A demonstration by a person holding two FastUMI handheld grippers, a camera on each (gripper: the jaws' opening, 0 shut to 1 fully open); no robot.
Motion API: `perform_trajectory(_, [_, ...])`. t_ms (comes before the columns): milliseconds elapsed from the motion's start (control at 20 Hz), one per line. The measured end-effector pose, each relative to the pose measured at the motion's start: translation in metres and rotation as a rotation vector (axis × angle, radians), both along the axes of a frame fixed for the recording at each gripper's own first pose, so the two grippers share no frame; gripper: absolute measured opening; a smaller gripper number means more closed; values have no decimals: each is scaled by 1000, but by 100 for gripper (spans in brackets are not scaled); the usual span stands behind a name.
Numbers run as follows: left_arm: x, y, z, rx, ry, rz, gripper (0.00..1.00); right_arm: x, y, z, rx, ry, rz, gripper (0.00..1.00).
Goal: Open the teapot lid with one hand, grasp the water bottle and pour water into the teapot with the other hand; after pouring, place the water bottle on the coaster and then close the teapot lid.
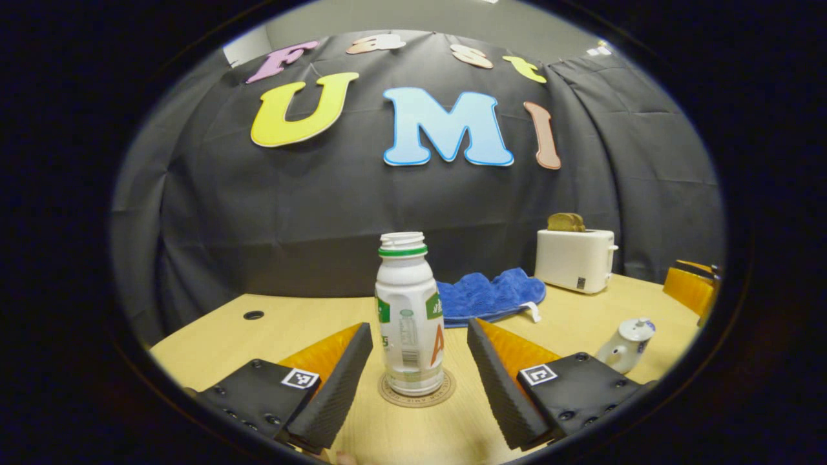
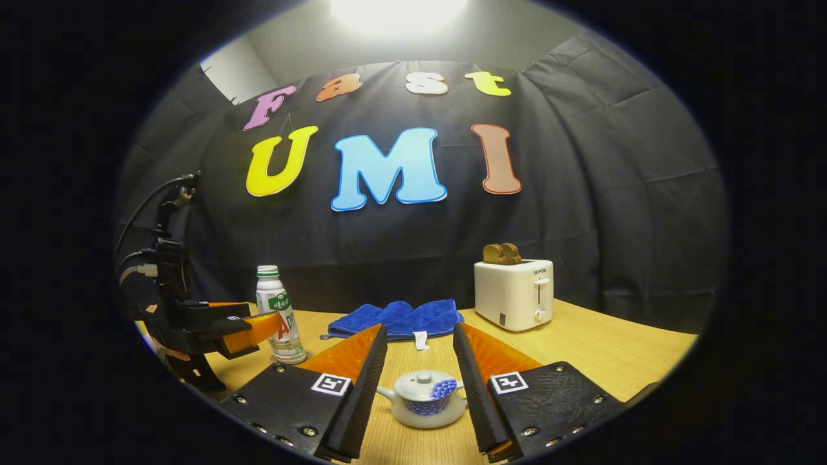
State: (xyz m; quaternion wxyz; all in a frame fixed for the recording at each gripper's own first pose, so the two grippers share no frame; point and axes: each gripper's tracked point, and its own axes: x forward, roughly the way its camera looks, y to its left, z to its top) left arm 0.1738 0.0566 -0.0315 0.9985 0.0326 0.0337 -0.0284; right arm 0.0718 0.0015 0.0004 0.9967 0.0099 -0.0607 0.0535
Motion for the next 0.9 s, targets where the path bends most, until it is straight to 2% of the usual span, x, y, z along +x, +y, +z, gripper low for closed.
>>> perform_trajectory(250, [-56, -15, 29, -5, -74, -12, 100, -12, 3, -23, 34, 79, 35, 64])
perform_trajectory(300, [-68, -17, 32, 2, -85, -11, 97, -18, 1, -27, 46, 89, 34, 64])
perform_trajectory(350, [-79, -18, 33, 4, -93, -9, 100, -24, -1, -30, 50, 96, 29, 64])
perform_trajectory(500, [-110, -23, 28, -15, -104, 4, 100, -40, -4, -35, 47, 110, 27, 64])
perform_trajectory(750, [-148, -25, 10, -50, -107, 70, 100, -60, 0, -35, 17, 104, 31, 65])
perform_trajectory(900, [-158, -37, -1, -55, -89, 47, 100, -63, 5, -40, -2, 107, 32, 65])
